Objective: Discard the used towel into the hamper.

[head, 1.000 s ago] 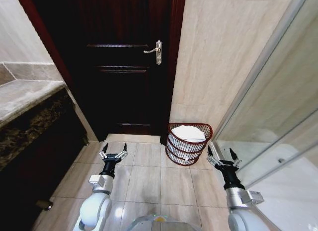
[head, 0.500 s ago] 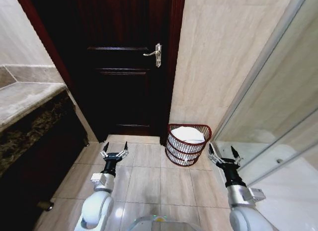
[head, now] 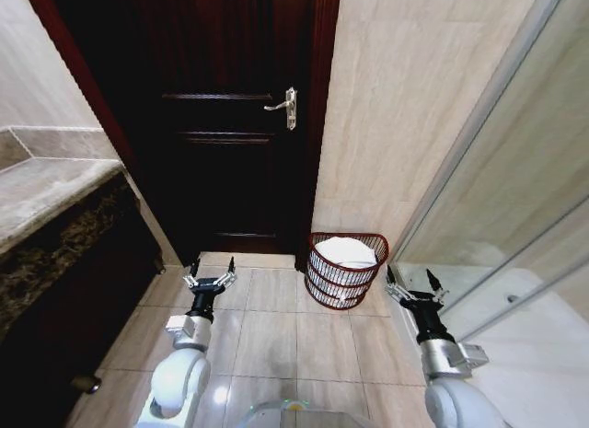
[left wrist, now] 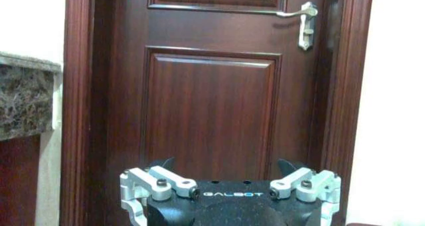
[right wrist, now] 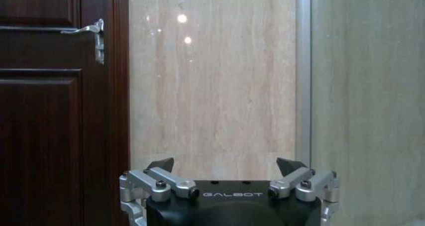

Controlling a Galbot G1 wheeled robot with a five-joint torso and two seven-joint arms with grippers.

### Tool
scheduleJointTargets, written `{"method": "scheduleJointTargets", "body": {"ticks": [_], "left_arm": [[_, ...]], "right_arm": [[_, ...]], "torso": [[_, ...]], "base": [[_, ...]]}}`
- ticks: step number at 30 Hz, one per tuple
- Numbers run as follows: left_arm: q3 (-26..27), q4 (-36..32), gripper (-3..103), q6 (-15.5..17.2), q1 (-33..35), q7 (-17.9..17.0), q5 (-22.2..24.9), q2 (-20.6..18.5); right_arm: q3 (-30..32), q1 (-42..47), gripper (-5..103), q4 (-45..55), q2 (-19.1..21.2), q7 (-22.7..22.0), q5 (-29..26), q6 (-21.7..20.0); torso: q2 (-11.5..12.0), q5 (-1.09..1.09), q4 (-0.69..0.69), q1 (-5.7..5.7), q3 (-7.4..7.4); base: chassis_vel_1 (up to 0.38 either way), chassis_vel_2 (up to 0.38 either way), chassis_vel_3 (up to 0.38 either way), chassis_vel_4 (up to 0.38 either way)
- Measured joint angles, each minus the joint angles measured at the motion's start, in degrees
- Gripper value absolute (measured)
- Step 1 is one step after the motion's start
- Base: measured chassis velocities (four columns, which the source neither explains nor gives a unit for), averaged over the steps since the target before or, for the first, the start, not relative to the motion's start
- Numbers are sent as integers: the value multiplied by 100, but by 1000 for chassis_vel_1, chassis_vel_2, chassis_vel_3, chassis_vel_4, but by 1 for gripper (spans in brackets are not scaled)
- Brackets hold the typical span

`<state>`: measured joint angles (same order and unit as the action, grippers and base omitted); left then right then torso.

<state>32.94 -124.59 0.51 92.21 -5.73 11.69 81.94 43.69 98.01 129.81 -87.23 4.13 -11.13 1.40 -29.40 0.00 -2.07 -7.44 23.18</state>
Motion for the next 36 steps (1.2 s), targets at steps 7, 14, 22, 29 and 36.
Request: {"method": "scheduleJointTargets", "body": {"ticks": [7,14,22,29,36], "left_arm": [[36,-9,100,45,0,-66,-5,-12],[10,-34,100,46,6,-67,0,2],[-43,-36,100,150,-92,-101,-25,-25],[-138,-33,100,238,-79,-237,-32,-80],[-193,-100,100,286,-50,-249,-67,-180]], "right_arm": [[9,38,100,49,-61,48,-11,3],[4,88,100,91,-70,111,-8,37],[124,101,100,117,-92,353,-134,17],[-144,295,100,18,178,296,-569,-37],[-285,372,100,-163,315,240,-601,122]], "torso": [[-137,0,0,-55,82],[-333,0,0,-132,201],[-514,0,1,-210,301],[-693,0,-1,-287,404],[-832,1,0,-338,494]], "base": [[0,0,0,0],[0,0,0,0],[0,0,0,0],[0,0,0,0],[0,0,0,0]]}}
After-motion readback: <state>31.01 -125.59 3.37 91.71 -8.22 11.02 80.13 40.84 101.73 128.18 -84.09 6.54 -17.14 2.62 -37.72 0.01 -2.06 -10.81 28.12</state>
